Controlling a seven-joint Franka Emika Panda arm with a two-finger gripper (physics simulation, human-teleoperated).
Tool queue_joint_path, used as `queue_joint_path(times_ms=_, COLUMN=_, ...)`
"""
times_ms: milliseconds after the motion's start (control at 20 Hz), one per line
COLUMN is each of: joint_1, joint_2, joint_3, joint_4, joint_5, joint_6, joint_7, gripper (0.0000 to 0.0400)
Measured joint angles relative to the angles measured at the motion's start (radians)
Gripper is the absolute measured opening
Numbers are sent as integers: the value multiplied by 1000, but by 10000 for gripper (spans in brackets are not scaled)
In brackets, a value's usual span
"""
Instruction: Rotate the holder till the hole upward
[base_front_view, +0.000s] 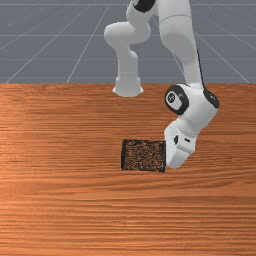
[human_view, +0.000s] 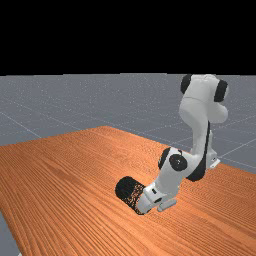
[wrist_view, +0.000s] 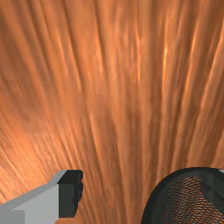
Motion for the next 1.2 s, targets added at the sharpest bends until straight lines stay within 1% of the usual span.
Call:
queue_joint_path(times_ms=100, joint_1=16, joint_2=11, joint_3=-16, joint_4=14, joint_5=-17, joint_6=-23, joint_7=19, gripper=397)
queue_joint_path(times_ms=300, joint_1=10, joint_2=1, joint_3=-38, joint_4=-14, joint_5=-42, joint_6=-4, joint_7=10, gripper=399)
queue_joint_path(times_ms=500, joint_1=-20, joint_2=-17, joint_3=-28, joint_4=-45, joint_5=-29, joint_6=39, joint_7=-21, gripper=400)
queue_joint_path(times_ms=550, joint_1=-16, joint_2=-14, joint_3=-32, joint_4=-41, joint_5=-32, joint_6=35, joint_7=-16, gripper=246)
queue_joint_path(times_ms=600, joint_1=-15, joint_2=-12, joint_3=-33, joint_4=-38, joint_5=-33, joint_6=32, joint_7=-14, gripper=165)
queue_joint_path(times_ms=650, joint_1=-14, joint_2=-24, joint_3=-35, joint_4=-58, joint_5=-35, joint_6=69, joint_7=-1, gripper=146)
queue_joint_path(times_ms=750, joint_1=-12, joint_2=-36, joint_3=-42, joint_4=-53, joint_5=-35, joint_6=70, joint_7=7, gripper=97)
queue_joint_path(times_ms=950, joint_1=-22, joint_2=-61, joint_3=-38, joint_4=-41, joint_5=-32, joint_6=46, joint_7=-27, gripper=59)
queue_joint_path(times_ms=1000, joint_1=-53, joint_2=-79, joint_3=-11, joint_4=-54, joint_5=9, joint_6=65, joint_7=-58, gripper=57)
queue_joint_path(times_ms=1050, joint_1=-59, joint_2=-89, joint_3=-6, joint_4=-59, joint_5=17, joint_6=66, joint_7=-69, gripper=52)
queue_joint_path(times_ms=1100, joint_1=-123, joint_2=-116, joint_3=54, joint_4=-83, joint_5=97, joint_6=97, joint_7=-157, gripper=50)
queue_joint_path(times_ms=1150, joint_1=-158, joint_2=-138, joint_3=89, joint_4=-96, joint_5=148, joint_6=99, joint_7=-214, gripper=51)
queue_joint_path(times_ms=1200, joint_1=-158, joint_2=-155, joint_3=88, joint_4=-102, joint_5=155, joint_6=91, joint_7=-223, gripper=44)
